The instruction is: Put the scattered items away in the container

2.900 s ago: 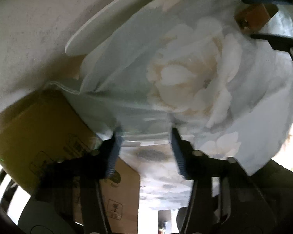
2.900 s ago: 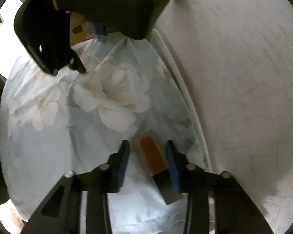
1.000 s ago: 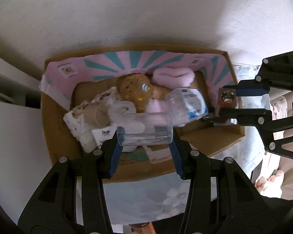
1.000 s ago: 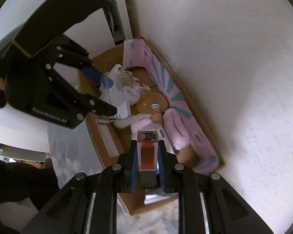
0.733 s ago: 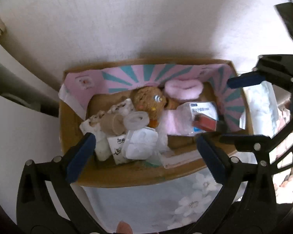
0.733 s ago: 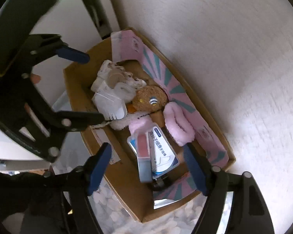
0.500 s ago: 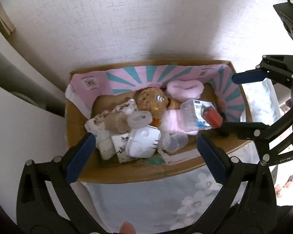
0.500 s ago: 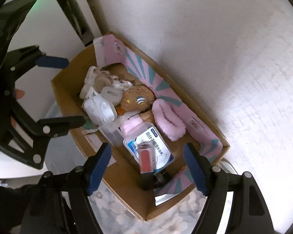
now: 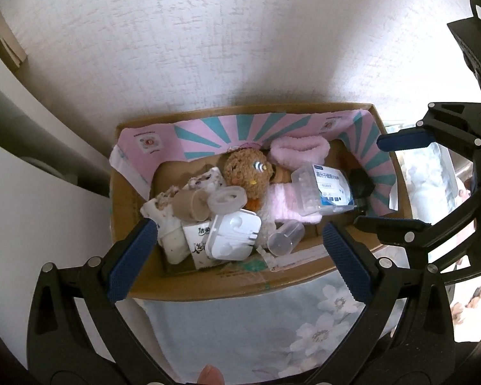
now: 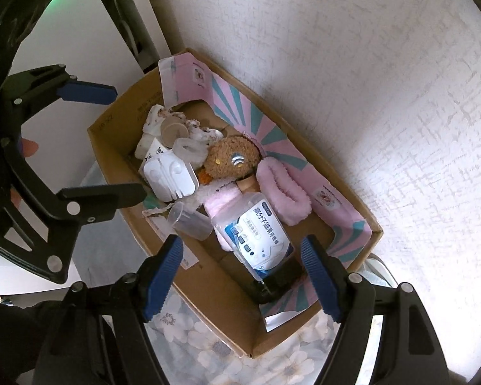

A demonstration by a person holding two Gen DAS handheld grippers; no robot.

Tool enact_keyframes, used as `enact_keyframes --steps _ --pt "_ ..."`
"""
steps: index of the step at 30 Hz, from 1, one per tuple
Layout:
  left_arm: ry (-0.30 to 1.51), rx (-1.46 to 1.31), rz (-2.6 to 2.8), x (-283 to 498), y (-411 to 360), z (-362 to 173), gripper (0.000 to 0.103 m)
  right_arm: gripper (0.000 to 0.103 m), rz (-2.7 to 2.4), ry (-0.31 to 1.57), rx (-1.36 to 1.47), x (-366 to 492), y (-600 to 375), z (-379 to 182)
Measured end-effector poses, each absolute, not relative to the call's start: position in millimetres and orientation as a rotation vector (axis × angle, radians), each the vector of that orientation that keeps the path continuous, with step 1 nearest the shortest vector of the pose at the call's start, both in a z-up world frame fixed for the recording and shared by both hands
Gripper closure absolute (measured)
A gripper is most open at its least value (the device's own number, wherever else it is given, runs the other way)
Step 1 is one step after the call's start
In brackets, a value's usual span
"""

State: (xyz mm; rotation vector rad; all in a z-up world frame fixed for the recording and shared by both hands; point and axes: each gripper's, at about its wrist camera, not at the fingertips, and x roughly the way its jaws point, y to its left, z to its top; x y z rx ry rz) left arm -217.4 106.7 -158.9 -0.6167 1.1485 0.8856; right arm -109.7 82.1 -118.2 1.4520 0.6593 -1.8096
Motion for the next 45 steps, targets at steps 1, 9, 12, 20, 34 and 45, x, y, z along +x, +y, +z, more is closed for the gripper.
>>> enact_keyframes --steps 1,9,12,20,34,45 --pt "1.150 -0.616 0.887 -217.1 106.5 -159.2 0.000 0.031 -1.813 0.658 1.454 -109.7 82.3 -118.2" --pt "1.138 -0.612 0.885 -215.4 105.8 -156.0 0.000 0.031 -1.826 0.648 1.473 -106.7 83.9 -117.8" --pt "1.136 -0.611 0.887 -215.3 105.7 -155.6 0.000 0.031 -1.822 0.649 1.475 -106.2 83.0 -118.1" --pt "1.141 -0.593 0.896 -214.0 103.8 -153.9 0.000 0.031 -1.857 0.660 1.490 -108.1 85.4 -118.1" --pt "1.121 -0.583 0.907 -209.8 103.3 -142.8 0.000 0.031 -1.896 0.627 1.540 -112.3 92.6 -118.1" --pt "1.017 -0.584 1.003 -201.6 94.7 -103.5 0.000 0.031 -2.151 0.410 1.685 -109.0 129.7 -85.3"
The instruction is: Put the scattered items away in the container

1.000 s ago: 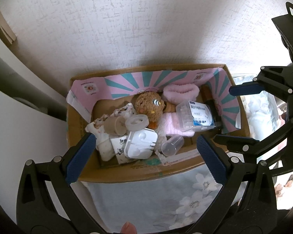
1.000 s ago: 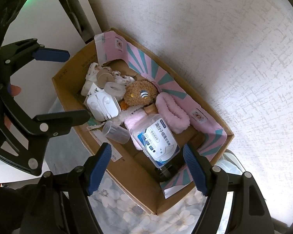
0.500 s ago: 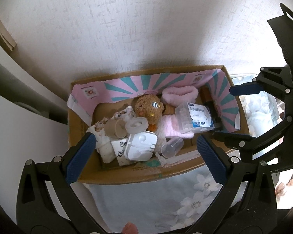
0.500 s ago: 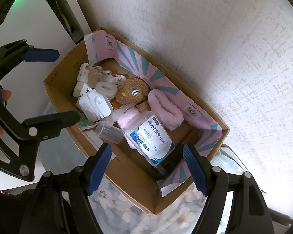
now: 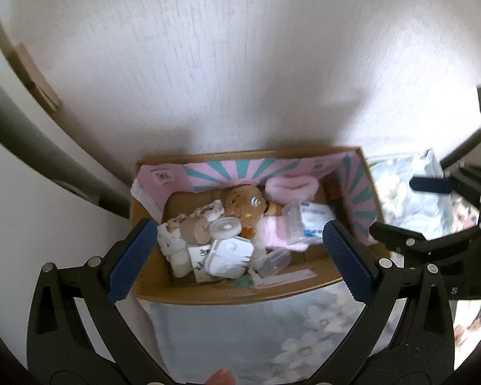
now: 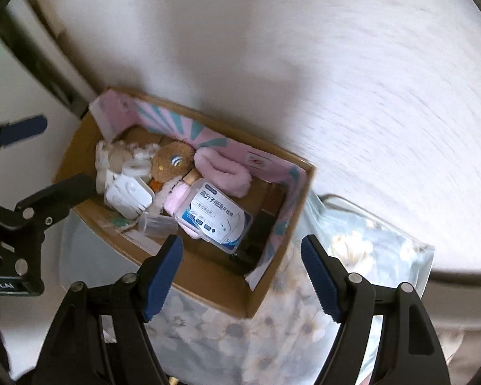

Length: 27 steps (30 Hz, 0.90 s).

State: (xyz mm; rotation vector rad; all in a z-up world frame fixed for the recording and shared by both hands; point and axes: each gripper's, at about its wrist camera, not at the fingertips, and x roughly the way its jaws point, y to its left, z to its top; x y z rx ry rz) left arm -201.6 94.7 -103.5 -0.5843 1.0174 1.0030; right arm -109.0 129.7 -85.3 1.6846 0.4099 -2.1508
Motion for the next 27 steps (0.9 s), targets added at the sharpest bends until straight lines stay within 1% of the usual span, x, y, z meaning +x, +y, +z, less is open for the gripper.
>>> enact_keyframes --steps 4,9,14,27 --pt "0.965 -0.621 1.017 -200.4 84.5 -92.1 0.000 0.031 -2.248 0.228 1.690 -98.1 152.8 -67.6" --pt "0.889 -0.599 1.062 -200.0 64.5 -73.3 0.000 0.031 -2.406 0.104 1.644 -75.4 179.0 -45.6" --pt "0.797 -0.623 1.068 -201.2 48.5 -64.5 0.000 0.031 -2.524 0.045 1.604 -57.0 200.2 -32.5" --pt "0.751 -0.588 1.077 -197.5 29.3 -60.7 0.000 0.031 -2.654 -0.017 1.531 -29.1 223.9 -29.3"
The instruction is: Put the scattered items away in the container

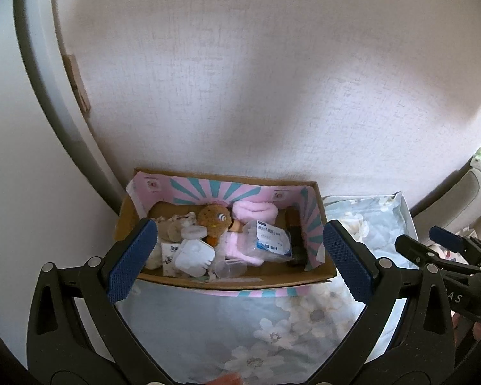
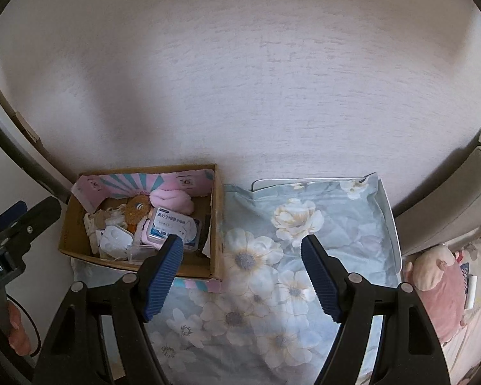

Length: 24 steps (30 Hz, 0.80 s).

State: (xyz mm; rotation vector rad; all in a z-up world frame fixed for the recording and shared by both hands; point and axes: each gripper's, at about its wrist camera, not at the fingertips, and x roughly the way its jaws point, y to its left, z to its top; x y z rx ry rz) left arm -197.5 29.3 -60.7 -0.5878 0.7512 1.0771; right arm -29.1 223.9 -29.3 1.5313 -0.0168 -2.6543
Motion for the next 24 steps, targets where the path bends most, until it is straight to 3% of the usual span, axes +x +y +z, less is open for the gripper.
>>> enact_keyframes --steps 24 --pt "0.660 -0.530 1.107 -203.3 20.6 -34.7 0.000 0.031 -2.688 0.026 1.453 -13.1 219.0 -13.7"
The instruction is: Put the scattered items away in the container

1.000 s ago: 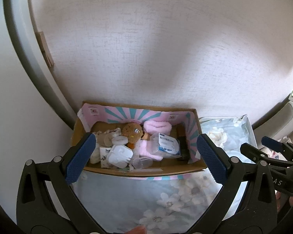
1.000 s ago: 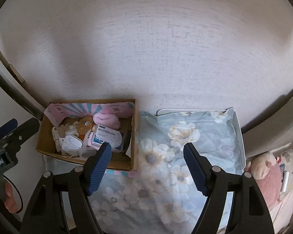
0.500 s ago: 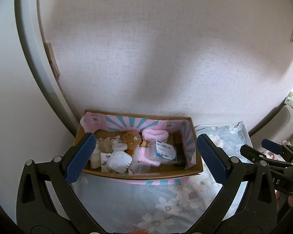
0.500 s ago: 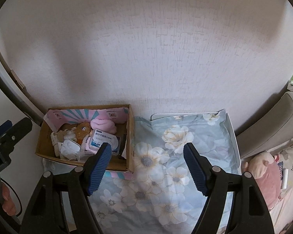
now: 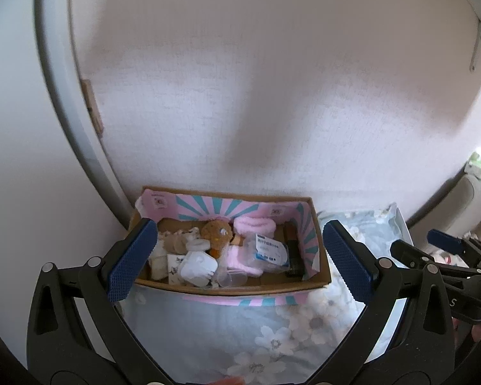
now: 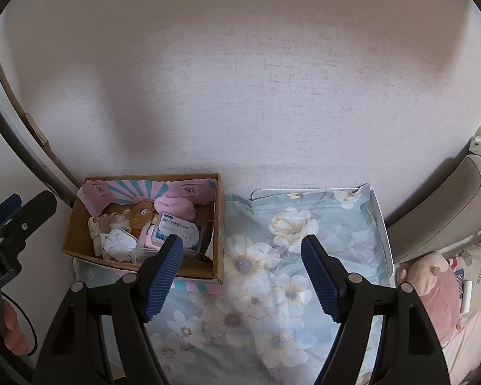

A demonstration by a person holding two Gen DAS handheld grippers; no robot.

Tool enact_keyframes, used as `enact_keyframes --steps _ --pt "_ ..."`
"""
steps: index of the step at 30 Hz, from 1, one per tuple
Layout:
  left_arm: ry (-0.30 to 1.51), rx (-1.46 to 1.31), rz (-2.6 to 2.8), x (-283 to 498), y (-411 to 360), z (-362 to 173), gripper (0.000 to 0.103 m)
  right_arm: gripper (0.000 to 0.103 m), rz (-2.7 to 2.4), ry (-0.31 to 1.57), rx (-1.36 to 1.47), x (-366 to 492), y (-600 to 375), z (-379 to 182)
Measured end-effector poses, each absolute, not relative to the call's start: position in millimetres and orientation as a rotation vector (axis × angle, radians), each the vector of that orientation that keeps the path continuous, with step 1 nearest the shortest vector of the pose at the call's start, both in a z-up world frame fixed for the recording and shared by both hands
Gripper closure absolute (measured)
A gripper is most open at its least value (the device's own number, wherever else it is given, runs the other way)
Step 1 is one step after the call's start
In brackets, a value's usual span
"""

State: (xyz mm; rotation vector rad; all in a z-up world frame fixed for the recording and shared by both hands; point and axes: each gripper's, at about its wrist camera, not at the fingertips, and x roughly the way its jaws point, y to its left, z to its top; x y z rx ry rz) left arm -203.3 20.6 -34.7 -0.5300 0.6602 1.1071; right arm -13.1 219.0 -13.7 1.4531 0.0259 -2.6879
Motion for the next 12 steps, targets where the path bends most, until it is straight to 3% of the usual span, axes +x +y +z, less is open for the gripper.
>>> enact_keyframes --steps 12 --pt "0.674 -0.531 1.113 -205.8 22.1 -34.1 0.001 0.031 -2.696 0.022 1.429 -11.6 217.0 -8.9"
